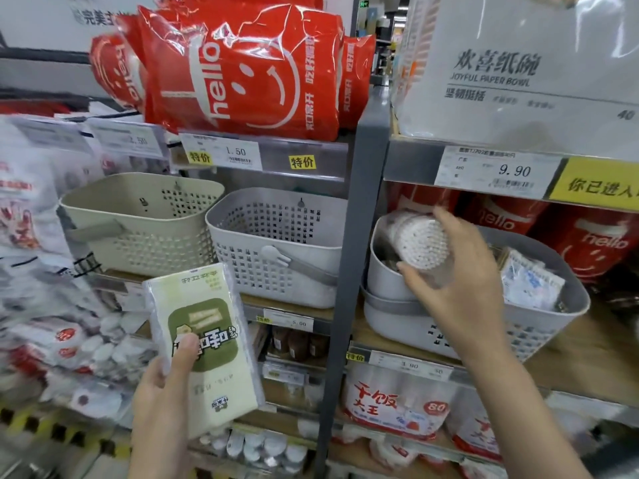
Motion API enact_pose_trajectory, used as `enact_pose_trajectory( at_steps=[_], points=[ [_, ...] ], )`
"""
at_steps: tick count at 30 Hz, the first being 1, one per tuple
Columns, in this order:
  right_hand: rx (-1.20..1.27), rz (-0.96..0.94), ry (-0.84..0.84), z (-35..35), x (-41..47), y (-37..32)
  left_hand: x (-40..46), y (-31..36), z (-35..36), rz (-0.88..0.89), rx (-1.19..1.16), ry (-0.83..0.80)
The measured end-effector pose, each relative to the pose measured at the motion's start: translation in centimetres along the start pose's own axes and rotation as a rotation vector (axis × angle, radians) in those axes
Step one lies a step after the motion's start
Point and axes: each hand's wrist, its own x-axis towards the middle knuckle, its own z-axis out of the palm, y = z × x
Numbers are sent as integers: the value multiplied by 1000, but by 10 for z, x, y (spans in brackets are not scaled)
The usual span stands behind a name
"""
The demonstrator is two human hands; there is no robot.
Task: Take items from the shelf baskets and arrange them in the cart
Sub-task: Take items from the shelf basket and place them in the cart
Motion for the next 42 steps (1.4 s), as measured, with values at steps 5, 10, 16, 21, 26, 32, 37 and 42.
enact_pose_trajectory(
  at_steps=[5, 10, 16, 21, 26, 32, 37, 42],
  points=[
    [52, -101, 177, -16, -48, -27, 3, 11, -15, 34, -12, -19],
    [188, -17, -38, -6, -86, -75, -1, 15, -36, 11, -17, -51],
    [630, 406, -243, 42, -115, -144, -14, 28, -105, -40, -28, 39],
    [781, 432, -407, 89, -133, -205, -43, 43, -216, -72, -31, 259],
    [880, 422, -662, 145, -157, -281, -73, 48, -328, -79, -65, 565],
    [1006, 412, -938, 208, -182, -372, -74, 53, -415, -85, -155, 816],
    [1041, 414, -1107, 271, -167, -414, -29, 58, -446, -105, -216, 870],
    [1101, 423, -1160, 364, -138, -452, 49, 71, -460, -84, -264, 912]
  ],
)
